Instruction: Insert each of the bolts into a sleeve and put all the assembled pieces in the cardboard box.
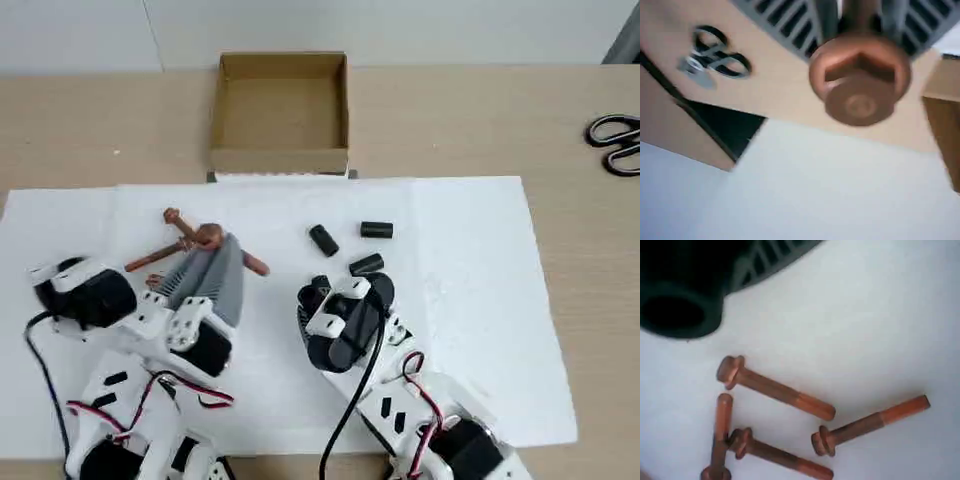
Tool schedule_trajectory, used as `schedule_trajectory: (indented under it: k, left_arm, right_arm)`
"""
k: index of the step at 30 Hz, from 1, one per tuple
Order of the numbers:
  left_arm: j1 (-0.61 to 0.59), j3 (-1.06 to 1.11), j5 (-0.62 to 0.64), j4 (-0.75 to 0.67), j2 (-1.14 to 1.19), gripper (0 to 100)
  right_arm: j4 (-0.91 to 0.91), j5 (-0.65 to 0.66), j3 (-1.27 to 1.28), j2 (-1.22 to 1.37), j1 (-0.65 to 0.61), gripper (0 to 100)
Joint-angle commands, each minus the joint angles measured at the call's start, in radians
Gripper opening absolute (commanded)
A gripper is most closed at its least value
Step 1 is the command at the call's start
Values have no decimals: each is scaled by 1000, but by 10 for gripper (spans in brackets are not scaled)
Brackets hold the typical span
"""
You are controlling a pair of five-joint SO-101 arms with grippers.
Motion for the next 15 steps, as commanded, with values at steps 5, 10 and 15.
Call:
schedule_trajectory:
  k: [5, 10, 15]
  left_arm:
    - [72, -10, 15, -32, -6, 6]
    - [110, -7, 15, -31, -6, 6]
    - [124, -4, 15, -2, -6, 6]
  right_arm:
    - [-73, 9, 28, -10, -4, 2]
    - [-73, 9, 37, -10, -4, 2]
    - [-124, 11, 34, -10, -5, 2]
